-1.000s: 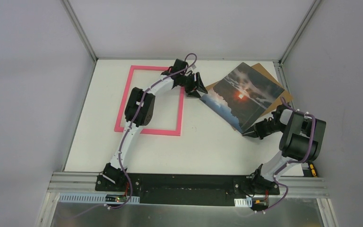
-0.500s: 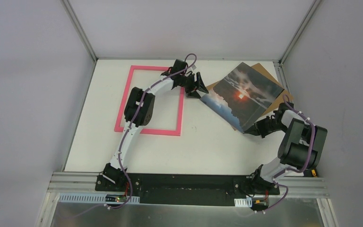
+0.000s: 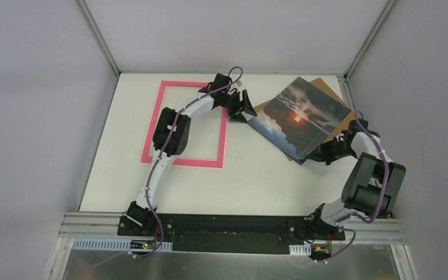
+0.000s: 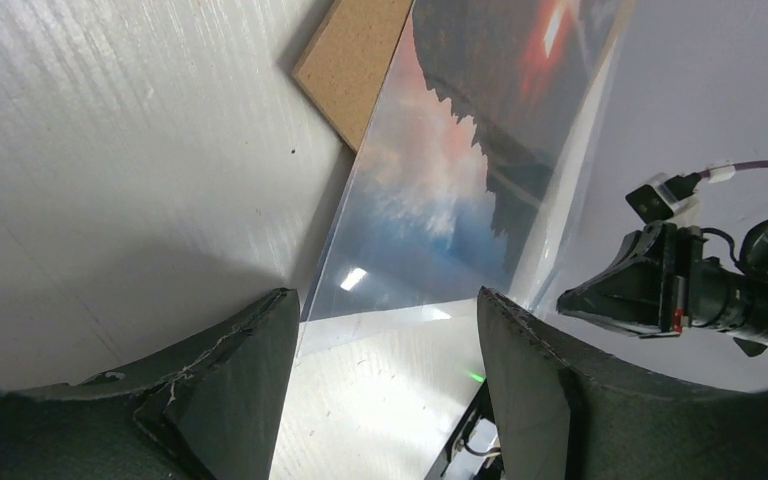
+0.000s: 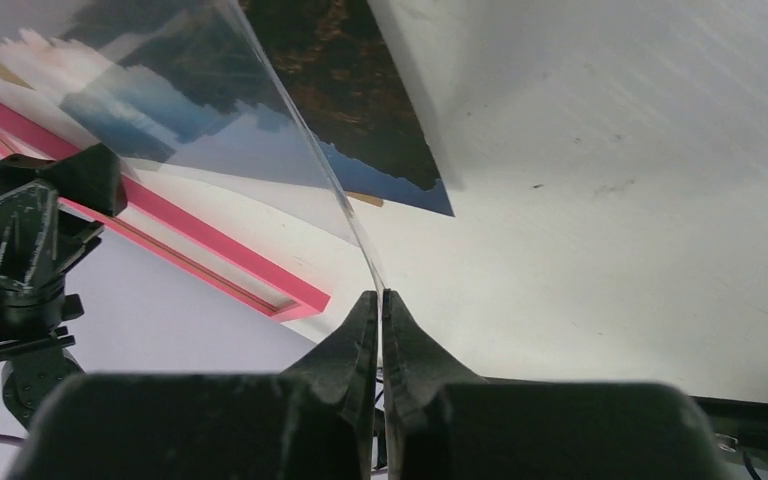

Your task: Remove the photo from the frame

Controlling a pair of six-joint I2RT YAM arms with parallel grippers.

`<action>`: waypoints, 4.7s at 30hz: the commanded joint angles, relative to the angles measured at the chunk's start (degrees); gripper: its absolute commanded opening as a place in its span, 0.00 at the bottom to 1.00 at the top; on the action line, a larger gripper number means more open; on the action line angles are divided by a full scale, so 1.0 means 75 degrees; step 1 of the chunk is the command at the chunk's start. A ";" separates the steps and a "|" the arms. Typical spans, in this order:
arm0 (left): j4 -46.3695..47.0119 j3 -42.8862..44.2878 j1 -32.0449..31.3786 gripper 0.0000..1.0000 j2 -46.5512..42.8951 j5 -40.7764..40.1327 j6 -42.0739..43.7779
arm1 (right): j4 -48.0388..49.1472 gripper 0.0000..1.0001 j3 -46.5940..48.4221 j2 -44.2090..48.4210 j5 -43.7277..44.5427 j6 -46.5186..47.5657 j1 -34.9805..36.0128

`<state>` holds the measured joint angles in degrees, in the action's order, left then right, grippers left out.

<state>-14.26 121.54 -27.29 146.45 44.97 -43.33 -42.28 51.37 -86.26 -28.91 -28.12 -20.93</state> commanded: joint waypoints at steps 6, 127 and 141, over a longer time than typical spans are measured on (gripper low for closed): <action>-0.0863 0.0230 0.0133 0.70 -0.0484 -0.0226 0.0481 | 0.0827 0.07 0.0688 -0.0785 -0.0729 -0.0861 0.0103; -0.1178 0.0769 0.0330 0.70 0.0558 -0.0292 -0.0705 | 0.2704 0.50 -0.1406 -0.1366 -0.0686 -0.0390 0.0033; -0.1049 0.0455 0.0321 0.70 0.0443 -0.0328 -0.0728 | 0.4647 0.20 -0.2026 -0.0999 -0.0525 -0.1028 0.0625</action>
<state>-21.54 126.61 -25.39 148.83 44.71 -49.19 -11.16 38.20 -93.10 -39.90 -36.47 -18.52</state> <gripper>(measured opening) 0.698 0.422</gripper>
